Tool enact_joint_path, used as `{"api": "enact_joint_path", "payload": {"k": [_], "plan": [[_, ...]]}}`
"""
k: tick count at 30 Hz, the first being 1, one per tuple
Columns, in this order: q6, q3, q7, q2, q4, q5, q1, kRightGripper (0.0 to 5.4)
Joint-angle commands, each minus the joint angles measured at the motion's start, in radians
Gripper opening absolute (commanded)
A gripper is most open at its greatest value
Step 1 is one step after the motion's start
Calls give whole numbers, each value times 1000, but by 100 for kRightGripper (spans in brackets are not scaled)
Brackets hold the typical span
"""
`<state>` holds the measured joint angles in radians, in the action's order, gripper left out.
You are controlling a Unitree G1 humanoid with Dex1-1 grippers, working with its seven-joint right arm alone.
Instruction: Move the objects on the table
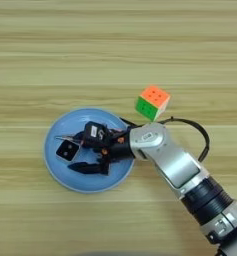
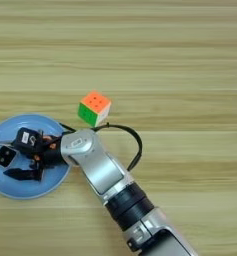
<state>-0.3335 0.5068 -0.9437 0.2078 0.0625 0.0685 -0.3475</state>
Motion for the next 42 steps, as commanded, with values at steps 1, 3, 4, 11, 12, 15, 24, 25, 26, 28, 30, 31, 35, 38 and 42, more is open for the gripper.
{"api": "enact_joint_path", "payload": {"k": [1,3,4,11,12,15,24,25,26,28,30,31,35,38,42], "plan": [[24,-36,28,-16,-62,-25,-65,429],[20,-44,29,-18,-70,-31,-70,455],[16,-52,29,-18,-78,-38,-74,468],[-29,-120,23,-2,-153,-89,-94,539],[-34,-130,23,3,-158,-95,-96,539],[-40,-157,23,22,-162,-106,-100,539],[-36,-240,-6,130,-150,-128,-93,539],[-36,-240,-13,142,-146,-128,-89,539],[-34,-238,-18,151,-143,-126,-86,539],[-31,-230,-29,164,-137,-122,-78,539],[-27,-222,-36,175,-131,-118,-71,539],[-26,-221,-38,178,-129,-118,-70,539],[-14,-207,-48,190,-96,-104,-72,539],[4,-192,-47,194,-62,-85,-75,539],[27,-180,-45,196,-24,-67,-79,539]]}}
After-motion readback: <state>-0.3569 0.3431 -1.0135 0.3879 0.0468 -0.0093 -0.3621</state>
